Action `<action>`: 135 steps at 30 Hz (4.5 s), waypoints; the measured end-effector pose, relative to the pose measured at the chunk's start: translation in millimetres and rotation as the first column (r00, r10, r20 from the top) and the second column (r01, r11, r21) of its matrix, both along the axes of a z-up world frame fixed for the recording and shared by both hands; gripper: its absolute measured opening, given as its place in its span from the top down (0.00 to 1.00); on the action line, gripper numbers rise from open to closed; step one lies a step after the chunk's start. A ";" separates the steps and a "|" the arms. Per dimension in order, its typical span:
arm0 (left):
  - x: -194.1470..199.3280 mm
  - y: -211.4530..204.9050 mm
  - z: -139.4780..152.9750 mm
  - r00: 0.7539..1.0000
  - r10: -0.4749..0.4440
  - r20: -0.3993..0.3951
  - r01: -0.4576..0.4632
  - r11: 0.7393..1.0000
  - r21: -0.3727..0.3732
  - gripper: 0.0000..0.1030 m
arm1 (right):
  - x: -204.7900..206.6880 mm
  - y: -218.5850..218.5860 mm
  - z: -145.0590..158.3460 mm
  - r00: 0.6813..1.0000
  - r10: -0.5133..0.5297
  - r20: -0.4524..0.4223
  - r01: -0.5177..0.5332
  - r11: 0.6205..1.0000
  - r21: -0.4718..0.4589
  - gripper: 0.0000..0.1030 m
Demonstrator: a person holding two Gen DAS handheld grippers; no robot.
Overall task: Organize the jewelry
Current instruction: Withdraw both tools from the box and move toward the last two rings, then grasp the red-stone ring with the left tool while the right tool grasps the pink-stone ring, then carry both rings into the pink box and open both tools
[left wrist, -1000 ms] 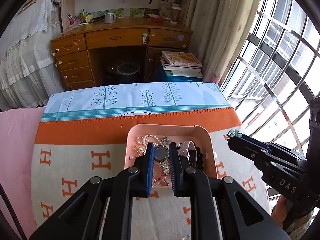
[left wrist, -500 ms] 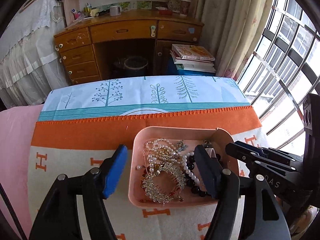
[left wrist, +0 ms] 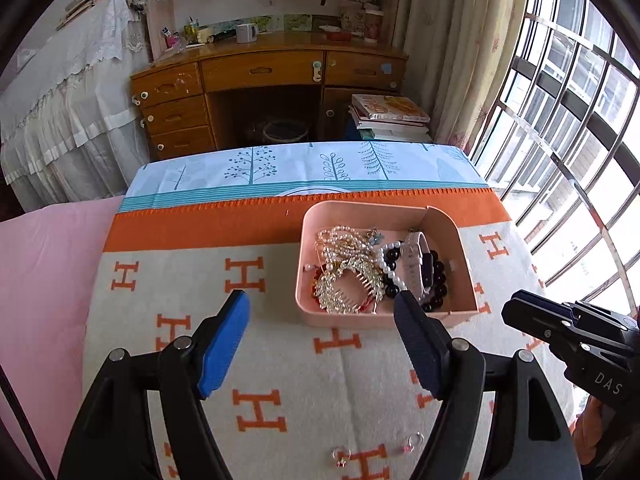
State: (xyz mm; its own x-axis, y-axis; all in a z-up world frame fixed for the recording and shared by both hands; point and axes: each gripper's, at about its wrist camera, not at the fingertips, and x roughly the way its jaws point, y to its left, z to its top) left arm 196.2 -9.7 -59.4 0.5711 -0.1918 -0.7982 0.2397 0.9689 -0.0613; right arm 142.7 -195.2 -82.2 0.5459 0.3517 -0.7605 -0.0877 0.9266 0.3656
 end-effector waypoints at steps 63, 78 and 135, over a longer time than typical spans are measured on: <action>-112.8 30.9 -105.9 0.994 0.017 -0.104 -0.027 0.995 -0.092 0.93 | -83.4 77.1 -93.9 0.989 0.121 -0.085 -0.128 0.989 -0.080 0.71; -112.7 43.3 -114.9 0.990 -0.024 -0.139 -0.001 0.985 -0.171 0.81 | -84.8 106.5 -95.3 0.989 0.146 -0.019 -0.143 0.923 -0.356 0.77; -7.3 -15.2 21.2 0.994 -0.105 -0.043 0.098 0.986 -0.137 0.95 | 2.5 24.9 31.2 0.983 0.095 0.154 -0.089 0.995 -0.047 0.91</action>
